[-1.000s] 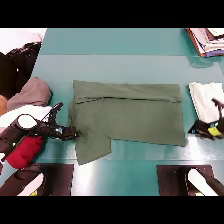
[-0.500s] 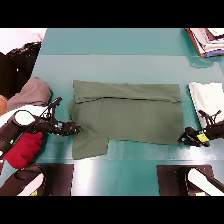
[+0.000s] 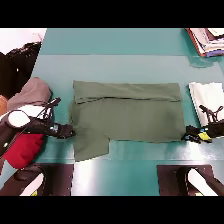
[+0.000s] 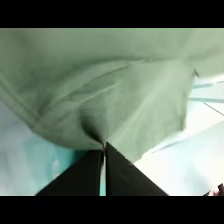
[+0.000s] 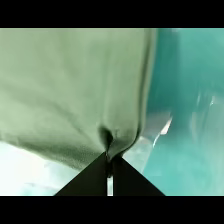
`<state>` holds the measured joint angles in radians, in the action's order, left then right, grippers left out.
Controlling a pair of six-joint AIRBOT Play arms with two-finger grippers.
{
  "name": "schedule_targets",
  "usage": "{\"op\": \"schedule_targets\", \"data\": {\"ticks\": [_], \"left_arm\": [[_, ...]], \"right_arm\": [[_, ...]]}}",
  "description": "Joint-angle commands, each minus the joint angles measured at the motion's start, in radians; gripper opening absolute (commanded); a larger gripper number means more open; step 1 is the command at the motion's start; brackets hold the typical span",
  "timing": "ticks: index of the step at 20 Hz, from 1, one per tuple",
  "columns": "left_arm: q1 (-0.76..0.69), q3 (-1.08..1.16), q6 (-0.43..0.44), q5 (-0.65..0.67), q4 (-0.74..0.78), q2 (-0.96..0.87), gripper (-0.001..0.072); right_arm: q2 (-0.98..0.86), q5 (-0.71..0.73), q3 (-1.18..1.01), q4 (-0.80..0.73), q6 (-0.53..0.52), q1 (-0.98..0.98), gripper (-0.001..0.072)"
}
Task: Fold the shirts.
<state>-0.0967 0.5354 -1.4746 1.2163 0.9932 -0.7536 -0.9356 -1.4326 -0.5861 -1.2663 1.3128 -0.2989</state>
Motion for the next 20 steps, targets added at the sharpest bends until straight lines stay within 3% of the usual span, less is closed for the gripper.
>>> {"op": "schedule_targets", "data": {"ticks": [1,4,7,13,20], "left_arm": [[0.0,0.01,-0.128,0.157,0.055,0.179,0.0031],[0.0,0.044,-0.178,0.166,0.004,0.284,0.0031],[0.0,0.126,-0.131,0.018,0.003,0.227,0.0031],[0.0,0.271,-0.01,-0.269,0.036,-0.189,0.0033],[0.0,0.554,0.035,-0.324,0.041,-0.56,0.0033]], "right_arm": [[0.181,-0.151,-0.002,-0.076,-0.005,-0.025,0.0018],[0.288,-0.155,-0.04,-0.057,0.004,-0.042,0.0018],[0.229,-0.106,-0.148,-0.04,0.006,0.024,0.0018],[-0.163,0.087,-0.414,-0.043,0.069,0.179,0.0018],[-0.555,0.099,-0.755,-0.005,0.086,0.23,0.0019]]}}
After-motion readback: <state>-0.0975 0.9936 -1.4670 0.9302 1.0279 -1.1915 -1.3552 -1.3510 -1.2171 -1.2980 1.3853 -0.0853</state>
